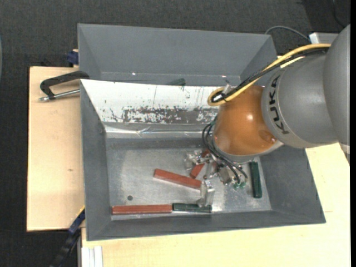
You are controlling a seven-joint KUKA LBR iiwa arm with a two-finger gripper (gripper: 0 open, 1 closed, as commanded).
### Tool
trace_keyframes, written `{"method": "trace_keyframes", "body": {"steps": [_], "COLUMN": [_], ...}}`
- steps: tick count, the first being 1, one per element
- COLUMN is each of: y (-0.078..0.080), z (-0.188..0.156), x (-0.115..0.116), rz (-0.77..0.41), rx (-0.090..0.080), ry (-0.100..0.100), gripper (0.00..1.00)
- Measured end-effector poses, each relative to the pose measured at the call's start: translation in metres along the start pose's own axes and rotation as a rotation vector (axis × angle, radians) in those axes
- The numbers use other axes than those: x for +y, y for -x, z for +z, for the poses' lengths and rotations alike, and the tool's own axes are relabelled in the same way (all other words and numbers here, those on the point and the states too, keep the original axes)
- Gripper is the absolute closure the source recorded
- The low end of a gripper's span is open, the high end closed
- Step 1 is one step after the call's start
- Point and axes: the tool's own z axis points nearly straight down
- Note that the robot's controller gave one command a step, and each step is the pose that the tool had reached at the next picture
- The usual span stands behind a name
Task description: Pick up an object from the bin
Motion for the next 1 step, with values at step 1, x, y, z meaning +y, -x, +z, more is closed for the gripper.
{"method": "trace_keyframes", "body": {"steps": [1], "y": [-0.004], "z": [-0.0005], "x": [-0.0102], "rz": [0.022], "rx": [0.0], "ry": [0.0], "gripper": [0.0]}}
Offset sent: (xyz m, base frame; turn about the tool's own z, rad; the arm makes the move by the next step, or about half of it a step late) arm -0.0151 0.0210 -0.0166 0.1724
